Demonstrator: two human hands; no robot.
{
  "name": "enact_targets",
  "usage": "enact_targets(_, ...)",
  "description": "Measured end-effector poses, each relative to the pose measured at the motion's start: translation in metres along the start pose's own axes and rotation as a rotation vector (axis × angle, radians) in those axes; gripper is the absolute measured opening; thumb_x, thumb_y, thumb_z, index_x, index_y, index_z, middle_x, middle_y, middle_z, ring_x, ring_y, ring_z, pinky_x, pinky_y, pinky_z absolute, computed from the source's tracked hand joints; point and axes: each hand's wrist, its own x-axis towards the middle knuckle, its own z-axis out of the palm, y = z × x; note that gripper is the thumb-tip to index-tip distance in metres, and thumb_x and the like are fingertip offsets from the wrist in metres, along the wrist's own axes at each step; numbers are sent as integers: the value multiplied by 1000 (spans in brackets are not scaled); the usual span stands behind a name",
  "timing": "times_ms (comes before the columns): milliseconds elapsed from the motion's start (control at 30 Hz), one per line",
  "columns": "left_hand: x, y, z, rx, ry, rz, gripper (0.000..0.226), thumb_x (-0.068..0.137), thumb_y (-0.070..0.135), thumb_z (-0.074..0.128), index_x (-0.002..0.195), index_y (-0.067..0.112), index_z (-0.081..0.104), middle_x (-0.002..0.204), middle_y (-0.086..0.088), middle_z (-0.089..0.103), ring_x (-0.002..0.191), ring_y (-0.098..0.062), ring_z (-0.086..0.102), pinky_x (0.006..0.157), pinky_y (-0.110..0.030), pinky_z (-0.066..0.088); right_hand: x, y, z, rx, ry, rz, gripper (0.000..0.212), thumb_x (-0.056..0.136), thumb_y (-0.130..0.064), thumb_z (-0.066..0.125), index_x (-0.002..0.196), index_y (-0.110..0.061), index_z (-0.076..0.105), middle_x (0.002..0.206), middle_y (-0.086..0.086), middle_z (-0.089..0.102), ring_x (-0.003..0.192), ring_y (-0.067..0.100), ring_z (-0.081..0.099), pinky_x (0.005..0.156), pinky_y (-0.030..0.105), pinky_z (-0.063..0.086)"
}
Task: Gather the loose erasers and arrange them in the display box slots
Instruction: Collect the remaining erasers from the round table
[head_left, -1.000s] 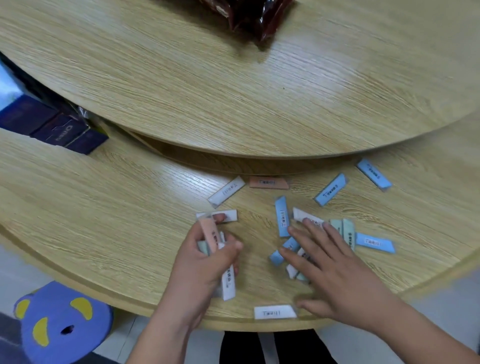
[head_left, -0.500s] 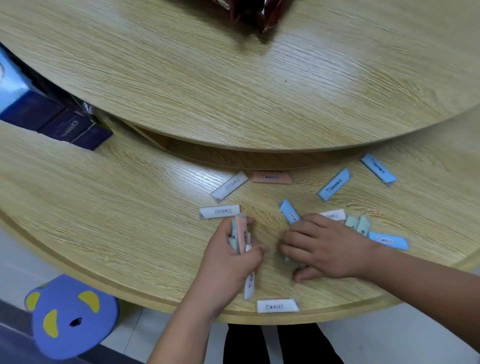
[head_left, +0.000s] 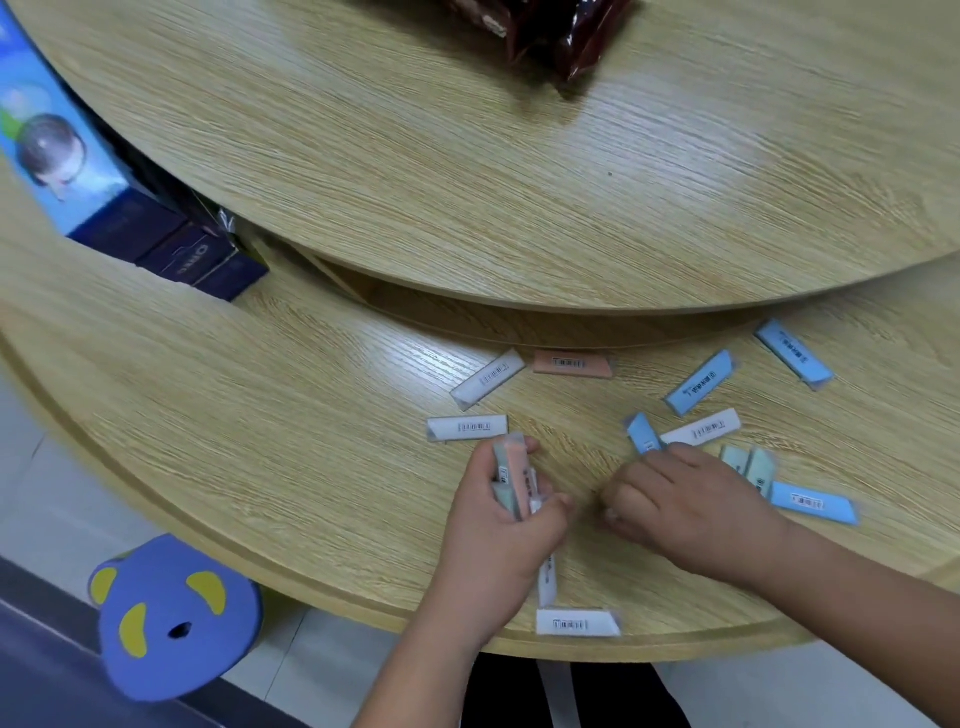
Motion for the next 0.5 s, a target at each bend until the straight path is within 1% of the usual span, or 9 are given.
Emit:
enact_targets(33, -1, 1, 2, 19, 10, 24, 41, 79, 9, 73, 106, 37, 58, 78, -2, 66, 75, -21, 67, 72, -31, 54, 6, -2, -4, 37, 16, 87, 24, 96, -31, 54, 80, -17, 63, 74, 0, 62, 62, 22, 58, 60, 32, 42)
enact_targets(100, -2, 6, 7, 10, 11, 67, 41, 83, 1, 72, 111, 28, 57, 76, 5, 64, 68, -4, 61, 68, -16, 50, 22, -14, -17, 172, 49, 330, 36, 98, -43, 45, 80, -19, 65, 72, -7, 61, 63, 13, 59, 61, 21, 36)
enact_targets(133, -2, 9, 8, -4, 2, 72, 41, 84, 0, 71, 113, 25, 56, 74, 10, 63, 66, 0, 59, 65, -12, 48, 31, -23, -27, 313, 94, 487, 35, 97, -46, 45, 82, -21, 64, 73, -13, 60, 64, 5, 57, 60, 14, 33)
enact_targets(167, -2, 12, 9, -20, -6, 69, 42, 85, -1, 71, 115, 24, 56, 72, 14, 62, 65, 3, 59, 63, -11, 48, 39, -34, -35, 515, 169, 643, 29, 96, -46, 49, 83, -24, 62, 72, -15, 60, 66, 2, 56, 59, 10, 35)
enact_targets(233, -2, 17, 8, -63, -22, 69, 46, 86, -2, 71, 119, 25, 54, 73, 16, 62, 67, 2, 61, 64, -14, 50, 55, -54, -44, 930, 327, 899, 19, 94, -43, 58, 83, -28, 60, 74, -13, 63, 66, 1, 58, 56, 8, 39)
enact_targets(300, -2, 19, 6, -101, -53, 83, 52, 86, -2, 72, 123, 29, 52, 83, 9, 64, 75, -4, 65, 71, -20, 55, 67, -64, -47, 1124, 428, 1010, 16, 89, -41, 56, 86, -26, 61, 76, -12, 65, 65, 0, 59, 58, 11, 44)
enact_targets(367, -3, 23, 6, -121, -79, 89, 51, 86, -1, 71, 122, 31, 53, 90, 4, 65, 82, -7, 66, 76, -23, 56, 76, -70, -49, 1269, 498, 1076, 21, 88, -38, 50, 91, -20, 61, 75, -14, 64, 67, -2, 59, 61, 12, 46)
enact_targets(433, -4, 27, 11, -144, -77, 85, 38, 91, 0, 66, 116, 25, 55, 89, 6, 67, 82, -4, 65, 74, -21, 54, 82, -75, -49, 1332, 534, 1132, 27, 90, -39, 43, 97, -21, 61, 77, -12, 65, 69, -4, 60, 61, 11, 47)
enact_targets(500, -3, 29, 18, -141, -39, 92, 26, 95, 2, 61, 115, 19, 56, 87, 9, 69, 81, -4, 67, 70, -19, 53, 87, -80, -48, 1313, 564, 1186, 28, 100, -35, 36, 100, -25, 62, 85, -11, 67, 75, -3, 63, 65, 11, 48)
